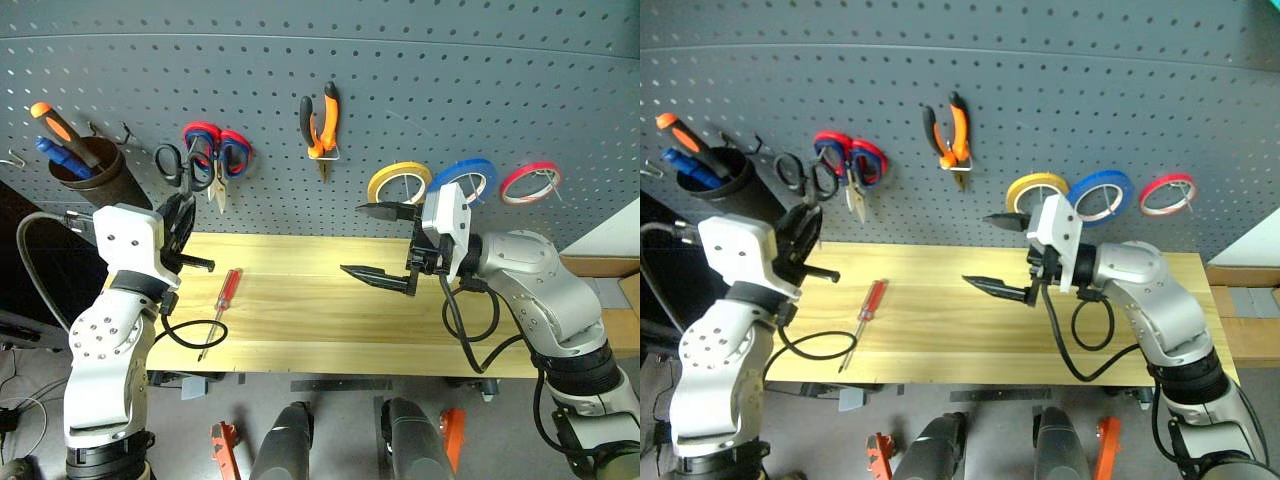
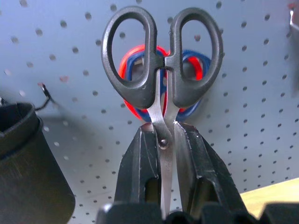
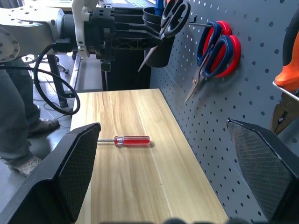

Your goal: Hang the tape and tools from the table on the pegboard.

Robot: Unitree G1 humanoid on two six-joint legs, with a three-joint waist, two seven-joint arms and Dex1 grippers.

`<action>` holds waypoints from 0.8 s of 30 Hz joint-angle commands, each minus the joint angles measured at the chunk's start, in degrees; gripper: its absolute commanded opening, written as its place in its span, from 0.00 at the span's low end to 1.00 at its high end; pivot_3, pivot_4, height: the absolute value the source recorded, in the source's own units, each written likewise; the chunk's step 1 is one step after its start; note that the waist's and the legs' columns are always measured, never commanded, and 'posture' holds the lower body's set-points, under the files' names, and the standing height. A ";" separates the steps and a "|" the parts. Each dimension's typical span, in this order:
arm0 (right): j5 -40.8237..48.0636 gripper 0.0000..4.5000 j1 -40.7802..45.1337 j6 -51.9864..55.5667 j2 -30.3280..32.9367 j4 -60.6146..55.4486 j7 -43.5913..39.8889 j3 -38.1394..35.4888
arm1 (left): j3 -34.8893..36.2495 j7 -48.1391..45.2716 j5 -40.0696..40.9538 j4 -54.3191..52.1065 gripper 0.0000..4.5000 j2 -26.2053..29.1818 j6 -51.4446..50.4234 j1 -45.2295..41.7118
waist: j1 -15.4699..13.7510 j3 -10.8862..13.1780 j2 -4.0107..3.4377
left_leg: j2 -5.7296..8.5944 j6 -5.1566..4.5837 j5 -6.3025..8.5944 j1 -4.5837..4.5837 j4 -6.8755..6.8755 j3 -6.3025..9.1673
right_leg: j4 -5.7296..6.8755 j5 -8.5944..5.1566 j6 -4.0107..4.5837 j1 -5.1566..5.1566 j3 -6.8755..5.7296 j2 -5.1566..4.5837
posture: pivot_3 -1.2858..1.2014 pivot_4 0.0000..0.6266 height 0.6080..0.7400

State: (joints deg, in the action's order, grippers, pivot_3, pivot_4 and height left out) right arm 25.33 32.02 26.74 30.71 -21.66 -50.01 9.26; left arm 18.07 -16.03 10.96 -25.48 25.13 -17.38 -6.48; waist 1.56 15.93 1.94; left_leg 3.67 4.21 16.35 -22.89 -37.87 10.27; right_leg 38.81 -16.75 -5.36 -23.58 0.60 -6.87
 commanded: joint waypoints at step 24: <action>1.78 1.00 -1.29 3.84 0.63 -6.20 3.03 -1.43 | -0.75 1.06 0.03 7.33 0.60 -0.09 -9.78 -0.68 | 0.61 -0.03 -0.01 | -0.01 0.00 0.00 0.05 -0.07 -0.05 | 0.12 0.02 0.03 -0.02 0.04 -0.01 | 0.50 0.36 1.00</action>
State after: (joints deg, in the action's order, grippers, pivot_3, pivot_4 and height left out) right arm 26.02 30.93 29.86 31.00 -25.06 -47.31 9.21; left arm 15.46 -15.58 10.41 -17.51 24.89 -24.69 -8.45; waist 2.17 15.90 1.94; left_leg 3.65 4.22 16.35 -22.85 -37.93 10.20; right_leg 38.93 -16.73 -5.33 -23.60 0.65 -6.87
